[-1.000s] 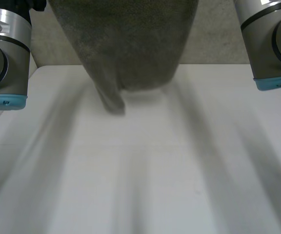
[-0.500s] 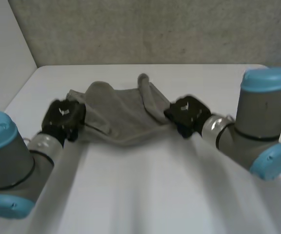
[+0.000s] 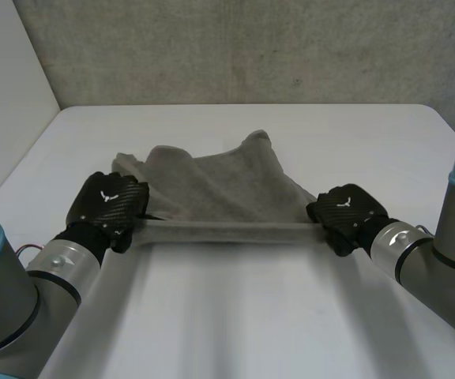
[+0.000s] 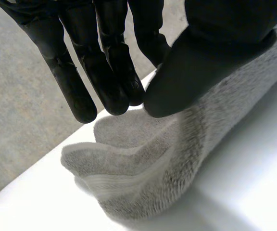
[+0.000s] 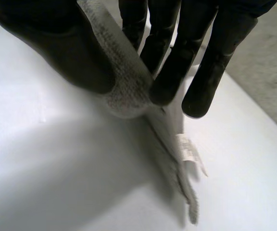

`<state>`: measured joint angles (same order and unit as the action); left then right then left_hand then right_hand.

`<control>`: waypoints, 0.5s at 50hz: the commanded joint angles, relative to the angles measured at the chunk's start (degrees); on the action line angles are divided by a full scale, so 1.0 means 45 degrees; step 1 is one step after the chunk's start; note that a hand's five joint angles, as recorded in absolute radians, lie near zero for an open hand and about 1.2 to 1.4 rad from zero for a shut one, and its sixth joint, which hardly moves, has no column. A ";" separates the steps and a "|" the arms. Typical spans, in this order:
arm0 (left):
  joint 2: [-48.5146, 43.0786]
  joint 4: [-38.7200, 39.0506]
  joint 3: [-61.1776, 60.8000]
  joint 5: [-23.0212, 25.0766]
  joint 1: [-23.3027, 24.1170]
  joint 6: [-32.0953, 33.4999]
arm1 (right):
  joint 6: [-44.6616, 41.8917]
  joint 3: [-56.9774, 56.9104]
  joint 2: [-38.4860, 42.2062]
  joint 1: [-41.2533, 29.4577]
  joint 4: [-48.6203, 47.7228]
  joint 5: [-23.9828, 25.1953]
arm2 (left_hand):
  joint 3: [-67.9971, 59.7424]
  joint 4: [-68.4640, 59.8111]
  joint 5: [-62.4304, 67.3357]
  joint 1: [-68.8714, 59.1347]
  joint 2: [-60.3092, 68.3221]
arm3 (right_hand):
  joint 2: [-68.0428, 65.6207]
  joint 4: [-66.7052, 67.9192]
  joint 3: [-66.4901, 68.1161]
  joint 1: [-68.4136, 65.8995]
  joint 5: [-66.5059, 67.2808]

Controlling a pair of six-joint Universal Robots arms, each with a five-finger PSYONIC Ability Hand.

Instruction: Fold the towel.

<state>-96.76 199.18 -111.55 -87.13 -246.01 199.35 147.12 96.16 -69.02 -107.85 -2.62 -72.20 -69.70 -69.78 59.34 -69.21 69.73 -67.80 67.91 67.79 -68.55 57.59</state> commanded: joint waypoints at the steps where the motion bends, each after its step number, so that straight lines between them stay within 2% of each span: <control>1: 0.0058 0.0113 -0.0016 -0.0013 -0.0019 -0.0003 | 0.1662 0.0526 0.0201 0.0217 -0.2133 0.0048 | -0.2289 -0.2271 0.2370 -0.2398 0.2281 | 0.3855 -0.3879 -0.3852 0.4021 -0.3808; 4: 0.0018 0.0133 -0.0016 -0.0052 -0.0039 -0.0042 | 0.2561 0.0331 0.0904 0.0373 -0.2367 0.0341 | -0.2289 -0.2271 0.2370 -0.2398 0.2281 | 0.4229 -0.4253 -0.4226 0.4394 -0.4182; 6: -0.0001 0.0152 -0.0035 -0.0052 -0.0058 -0.0042 | 0.2873 0.0020 0.1701 0.0432 -0.2290 0.0633 | -0.2289 -0.2271 0.2370 -0.2398 0.2281 | 0.6607 -0.6631 -0.6604 0.6773 -0.6560; 13: -0.0099 0.0152 -0.0035 -0.0032 -0.0117 -0.0354 | 0.2854 -0.0332 0.2154 0.0820 -0.1491 0.0810 | -0.2289 -0.2271 0.2370 -0.2398 0.2281 | 0.7592 -0.7617 -0.7589 0.7758 -0.7546; 20: -0.0138 0.0152 -0.0035 -0.0013 -0.0195 -0.0510 | 0.2815 -0.0372 0.2154 0.1487 -0.0902 0.0908 | -0.2289 -0.2271 0.2370 -0.2398 0.2281 | 0.6584 -0.6608 -0.6581 0.6750 -0.6537; 25: -0.0138 0.0152 -0.0035 -0.0013 -0.0215 -0.0510 | 0.2815 -0.0333 0.1960 0.2208 -0.0902 0.0947 | -0.2289 -0.2271 0.2370 -0.2398 0.2281 | 0.3564 -0.3588 -0.3561 0.3730 -0.3517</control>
<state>-97.36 199.87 -111.71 -87.20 -246.85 197.02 159.87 94.39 -59.24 -100.84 -6.70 -68.02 -69.70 -69.78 59.34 -69.21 69.73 -43.17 43.67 43.96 -44.02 34.22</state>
